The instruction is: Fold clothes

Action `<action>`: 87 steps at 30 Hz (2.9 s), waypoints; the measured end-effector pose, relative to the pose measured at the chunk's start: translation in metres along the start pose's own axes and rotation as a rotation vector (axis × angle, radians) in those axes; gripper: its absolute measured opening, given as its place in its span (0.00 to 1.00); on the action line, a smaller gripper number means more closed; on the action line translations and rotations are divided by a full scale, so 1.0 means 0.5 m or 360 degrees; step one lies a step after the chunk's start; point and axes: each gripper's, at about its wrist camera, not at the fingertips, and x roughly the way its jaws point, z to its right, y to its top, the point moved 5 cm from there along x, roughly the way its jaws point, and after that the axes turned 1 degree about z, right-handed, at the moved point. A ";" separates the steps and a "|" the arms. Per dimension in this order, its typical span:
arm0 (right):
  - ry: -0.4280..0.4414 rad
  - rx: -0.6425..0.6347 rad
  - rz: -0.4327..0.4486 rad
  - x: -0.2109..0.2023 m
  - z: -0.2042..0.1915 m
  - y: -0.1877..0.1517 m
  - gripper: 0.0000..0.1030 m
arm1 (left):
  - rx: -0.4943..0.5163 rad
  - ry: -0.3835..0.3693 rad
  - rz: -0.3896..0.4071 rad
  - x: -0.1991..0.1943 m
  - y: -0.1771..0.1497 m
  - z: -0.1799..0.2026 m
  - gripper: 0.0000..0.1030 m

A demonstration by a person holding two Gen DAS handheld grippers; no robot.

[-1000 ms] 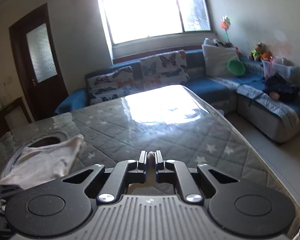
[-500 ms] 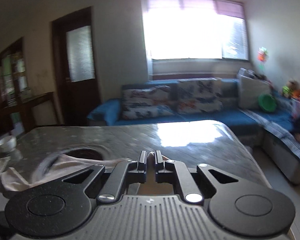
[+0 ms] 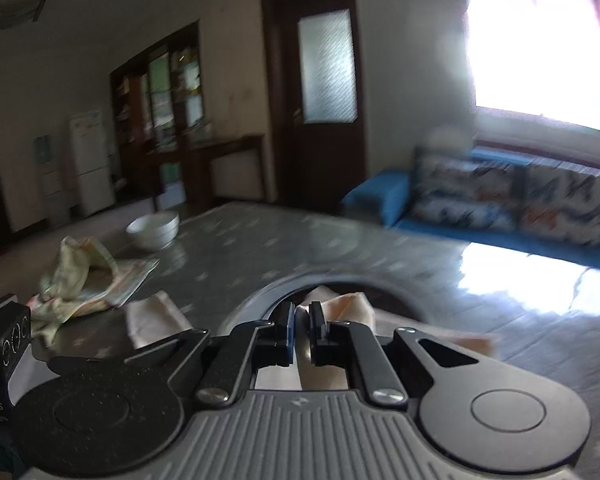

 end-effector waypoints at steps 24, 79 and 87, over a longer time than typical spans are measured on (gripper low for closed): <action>-0.0332 0.0138 -0.0383 -0.063 0.164 -0.203 0.28 | 0.0076 0.0037 -0.0121 0.090 0.002 0.027 0.32; -0.0277 -0.0130 -0.0326 0.016 0.087 -0.205 0.56 | 0.0188 0.0147 -0.0069 0.057 -0.018 0.025 0.05; -0.0146 -0.0267 -0.0339 0.082 0.021 -0.181 0.56 | 0.0061 0.0143 -0.0044 0.035 -0.019 0.004 0.06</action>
